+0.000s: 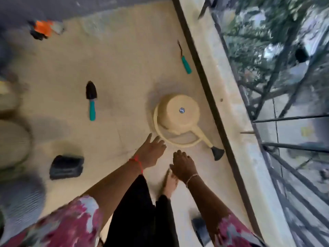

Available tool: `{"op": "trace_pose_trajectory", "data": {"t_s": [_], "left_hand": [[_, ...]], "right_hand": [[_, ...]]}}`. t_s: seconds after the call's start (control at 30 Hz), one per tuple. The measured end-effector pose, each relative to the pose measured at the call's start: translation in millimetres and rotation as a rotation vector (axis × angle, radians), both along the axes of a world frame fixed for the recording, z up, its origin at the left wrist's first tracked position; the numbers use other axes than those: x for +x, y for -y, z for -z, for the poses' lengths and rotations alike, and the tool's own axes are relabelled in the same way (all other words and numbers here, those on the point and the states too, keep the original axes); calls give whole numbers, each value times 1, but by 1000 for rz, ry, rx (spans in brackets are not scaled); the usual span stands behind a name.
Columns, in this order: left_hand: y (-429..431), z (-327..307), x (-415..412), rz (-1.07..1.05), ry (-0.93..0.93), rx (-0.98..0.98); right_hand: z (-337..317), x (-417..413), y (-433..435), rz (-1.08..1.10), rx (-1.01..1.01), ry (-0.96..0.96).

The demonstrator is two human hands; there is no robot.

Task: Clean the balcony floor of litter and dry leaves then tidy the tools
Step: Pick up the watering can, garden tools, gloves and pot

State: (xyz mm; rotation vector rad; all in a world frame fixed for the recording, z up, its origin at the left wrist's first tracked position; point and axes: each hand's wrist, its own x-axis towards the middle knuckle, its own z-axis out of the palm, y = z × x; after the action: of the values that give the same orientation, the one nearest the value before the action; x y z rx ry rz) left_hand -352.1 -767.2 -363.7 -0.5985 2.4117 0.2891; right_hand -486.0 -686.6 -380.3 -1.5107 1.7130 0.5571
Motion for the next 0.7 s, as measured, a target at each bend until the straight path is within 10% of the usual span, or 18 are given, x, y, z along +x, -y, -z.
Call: {"op": "trace_pose_trajectory", "data": {"t_s": [0.33, 0.7], "left_hand": [[33, 210, 1, 24, 52, 117], [34, 170, -13, -58, -324, -54]], "right_hand": [[229, -20, 42, 282, 179, -83], [140, -27, 33, 168, -64, -86]]}}
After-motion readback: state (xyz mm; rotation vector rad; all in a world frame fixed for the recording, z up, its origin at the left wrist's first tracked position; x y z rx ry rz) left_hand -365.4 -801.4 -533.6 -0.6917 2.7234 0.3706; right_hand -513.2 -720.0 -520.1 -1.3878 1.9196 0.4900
